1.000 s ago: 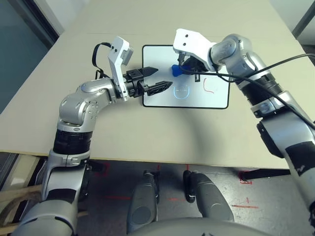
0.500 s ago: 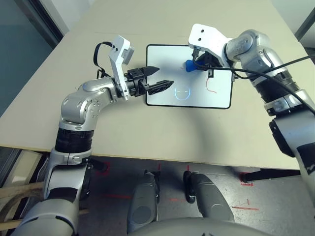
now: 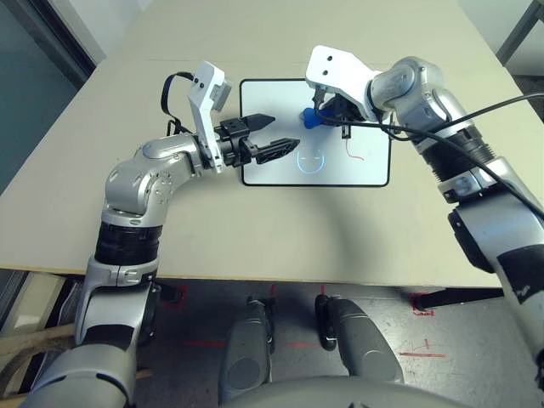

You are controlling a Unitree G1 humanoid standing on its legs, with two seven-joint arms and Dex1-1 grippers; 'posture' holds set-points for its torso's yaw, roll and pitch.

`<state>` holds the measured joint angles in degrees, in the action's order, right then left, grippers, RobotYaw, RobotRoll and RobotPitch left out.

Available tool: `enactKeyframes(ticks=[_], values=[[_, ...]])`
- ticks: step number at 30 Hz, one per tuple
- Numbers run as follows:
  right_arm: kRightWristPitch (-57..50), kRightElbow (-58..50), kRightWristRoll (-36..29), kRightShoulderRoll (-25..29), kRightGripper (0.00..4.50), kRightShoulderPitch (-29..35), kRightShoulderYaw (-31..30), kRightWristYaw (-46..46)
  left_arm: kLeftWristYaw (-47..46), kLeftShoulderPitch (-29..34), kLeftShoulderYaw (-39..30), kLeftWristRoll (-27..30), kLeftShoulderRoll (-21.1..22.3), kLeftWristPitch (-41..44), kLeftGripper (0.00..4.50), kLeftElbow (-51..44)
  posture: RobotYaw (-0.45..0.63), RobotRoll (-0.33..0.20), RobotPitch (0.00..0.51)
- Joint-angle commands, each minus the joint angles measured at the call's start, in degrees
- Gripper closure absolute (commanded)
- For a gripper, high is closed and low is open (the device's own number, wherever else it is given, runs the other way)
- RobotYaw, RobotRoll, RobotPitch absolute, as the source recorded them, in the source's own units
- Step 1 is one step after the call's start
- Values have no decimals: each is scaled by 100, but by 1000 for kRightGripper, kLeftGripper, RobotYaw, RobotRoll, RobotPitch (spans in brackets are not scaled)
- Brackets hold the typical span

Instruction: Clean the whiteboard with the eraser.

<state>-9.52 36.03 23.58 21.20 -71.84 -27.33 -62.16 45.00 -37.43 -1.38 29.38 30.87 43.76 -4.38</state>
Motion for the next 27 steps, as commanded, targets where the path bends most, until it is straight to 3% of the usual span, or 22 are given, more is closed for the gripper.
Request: enactKeyframes(ticks=[1, 9, 27], values=[[-61, 240, 112, -154, 3728, 124, -197, -23, -20, 55, -4, 23, 5, 43, 0, -63, -21, 0, 218], [-37, 378, 136, -268, 3731, 109, -191, 5, -43, 72, -11, 36, -3, 39, 0, -67, -18, 0, 222], [22, 711, 174, 426, 3734, -36, -59, 27, -4, 22, 33, 9, -39, -11, 0, 38, -46, 0, 222]])
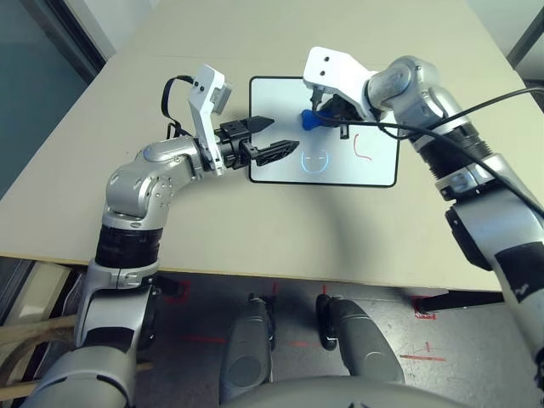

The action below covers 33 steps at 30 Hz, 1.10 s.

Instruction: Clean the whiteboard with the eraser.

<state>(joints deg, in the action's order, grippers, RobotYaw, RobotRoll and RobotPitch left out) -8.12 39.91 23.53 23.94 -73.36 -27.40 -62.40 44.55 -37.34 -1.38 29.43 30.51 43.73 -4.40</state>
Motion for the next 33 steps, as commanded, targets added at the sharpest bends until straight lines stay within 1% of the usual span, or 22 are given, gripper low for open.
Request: enactKeyframes(ticks=[1, 8, 14, 23, 29, 33], values=[[-121, 317, 175, 157, 3734, 123, -54, 49, 44, 11, 35, 5, -4, -6, 0, 38, -46, 0, 222], [-205, 109, 120, 61, 3734, 244, -91, -32, 38, 8, 34, 10, -3, 7, 0, 19, -39, 0, 223], [-273, -4, 70, -152, 3734, 271, -131, -72, 5, 16, 33, 12, -18, 22, 0, -10, -33, 0, 224], [-303, -74, 75, -246, 3734, 319, -157, -109, -50, 79, 15, 19, -54, 28, 0, -73, -28, 0, 223], [-310, 32, 100, -126, 3734, 283, -105, -88, -41, 90, 6, 29, -42, 19, 0, -67, -36, 0, 222], [-356, -63, 109, 180, 3734, 377, -43, -166, -10, 77, 31, 19, -49, -10, 0, -20, -49, 0, 218]])
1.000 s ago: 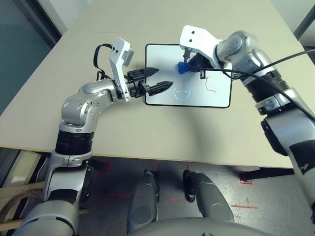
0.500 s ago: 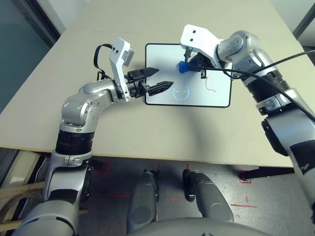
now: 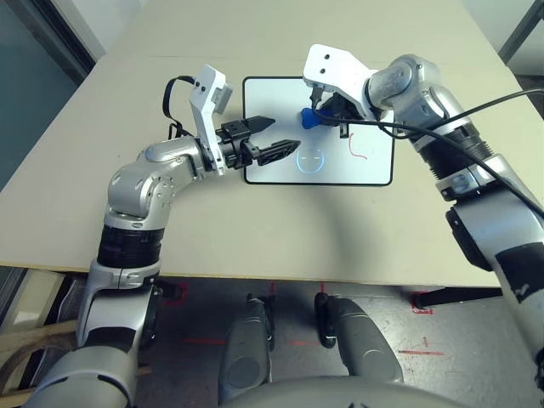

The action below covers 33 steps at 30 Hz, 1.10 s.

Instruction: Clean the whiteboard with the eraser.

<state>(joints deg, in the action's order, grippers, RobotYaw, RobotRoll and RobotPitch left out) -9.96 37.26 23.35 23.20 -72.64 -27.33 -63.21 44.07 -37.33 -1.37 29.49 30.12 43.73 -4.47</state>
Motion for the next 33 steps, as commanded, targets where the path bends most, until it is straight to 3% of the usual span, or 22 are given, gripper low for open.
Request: enactKeyframes(ticks=[1, 15, 33], values=[[-206, 141, 125, 335, 3734, 354, -36, -108, 43, 60, 39, 7, -19, -21, 0, 10, -50, 0, 218], [-728, -772, 103, 1212, 3734, 988, 171, -370, 151, -53, 117, -48, -70, -100, 0, 171, -74, 0, 212], [-814, -980, 133, 1542, 3734, 1202, 124, -514, 176, -66, 156, -81, -130, -124, 0, 202, -81, 0, 216]])
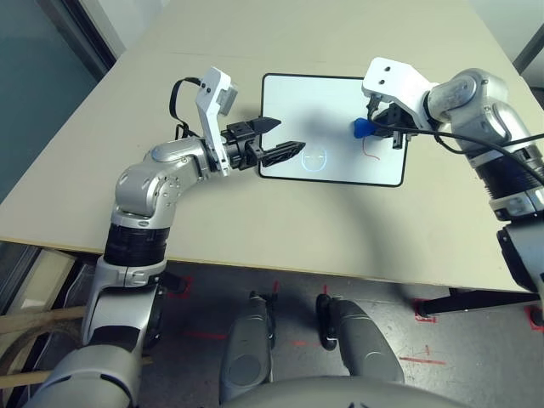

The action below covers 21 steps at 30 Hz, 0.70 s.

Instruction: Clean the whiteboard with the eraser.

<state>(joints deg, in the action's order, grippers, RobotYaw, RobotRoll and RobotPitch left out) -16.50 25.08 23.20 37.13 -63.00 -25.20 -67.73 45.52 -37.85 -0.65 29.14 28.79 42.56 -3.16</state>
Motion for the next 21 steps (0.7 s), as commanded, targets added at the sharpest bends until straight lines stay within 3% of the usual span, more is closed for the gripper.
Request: enactKeyframes(ticks=[1, 21], values=[[-159, 231, 153, 163, 3734, 250, -93, -74, 30, -8, 83, -44, 3, -6, 0, 65, -81, 0, 216], [-650, -825, 149, 368, 3737, 1068, -177, -508, 7, 9, 69, -34, -6, 15, 0, 39, -84, 0, 226]])
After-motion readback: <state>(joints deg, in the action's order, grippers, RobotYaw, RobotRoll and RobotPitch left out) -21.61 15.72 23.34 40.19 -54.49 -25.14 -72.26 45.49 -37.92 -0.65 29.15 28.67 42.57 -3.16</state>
